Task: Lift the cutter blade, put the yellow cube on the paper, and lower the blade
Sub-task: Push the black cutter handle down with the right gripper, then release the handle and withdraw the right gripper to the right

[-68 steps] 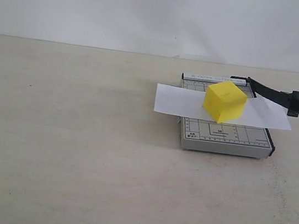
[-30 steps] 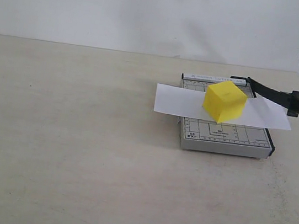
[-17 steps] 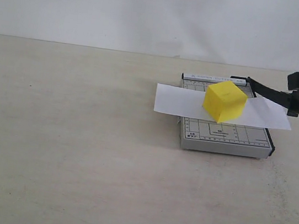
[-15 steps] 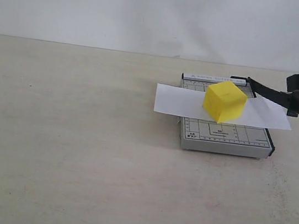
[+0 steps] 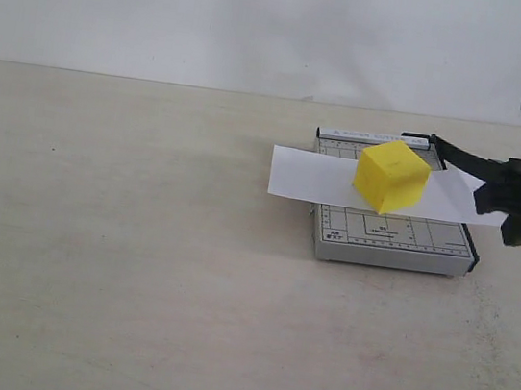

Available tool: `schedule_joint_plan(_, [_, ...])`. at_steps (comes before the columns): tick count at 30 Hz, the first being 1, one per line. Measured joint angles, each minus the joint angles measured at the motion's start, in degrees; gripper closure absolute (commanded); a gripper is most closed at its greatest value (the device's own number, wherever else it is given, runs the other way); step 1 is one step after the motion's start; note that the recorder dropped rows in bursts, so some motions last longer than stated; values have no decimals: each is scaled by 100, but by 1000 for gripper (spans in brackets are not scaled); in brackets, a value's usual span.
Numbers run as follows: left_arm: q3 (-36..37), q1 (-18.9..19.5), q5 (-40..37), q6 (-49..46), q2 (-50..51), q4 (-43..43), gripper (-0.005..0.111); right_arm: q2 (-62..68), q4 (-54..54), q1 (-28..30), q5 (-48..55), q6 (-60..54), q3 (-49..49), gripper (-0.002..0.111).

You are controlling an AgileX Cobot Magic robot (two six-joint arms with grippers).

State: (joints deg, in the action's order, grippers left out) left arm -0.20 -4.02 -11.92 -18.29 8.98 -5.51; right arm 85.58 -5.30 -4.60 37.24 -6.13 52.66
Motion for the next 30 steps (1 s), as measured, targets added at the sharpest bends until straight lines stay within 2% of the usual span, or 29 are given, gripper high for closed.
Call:
schedule_joint_plan(3, [0,0,0,0,0,0,102,179,-50,0,234,25,0,84])
schedule_joint_plan(8, [0,0,0,0,0,0,102,349,-77,12,426,82,0,109])
schedule_joint_plan(20, [0,0,0,0,0,0,102,438,-77,12,488,82,0,108])
schedule_joint_plan(30, [0,0,0,0,0,0,102,1317,-413,62,902,-160,-10,108])
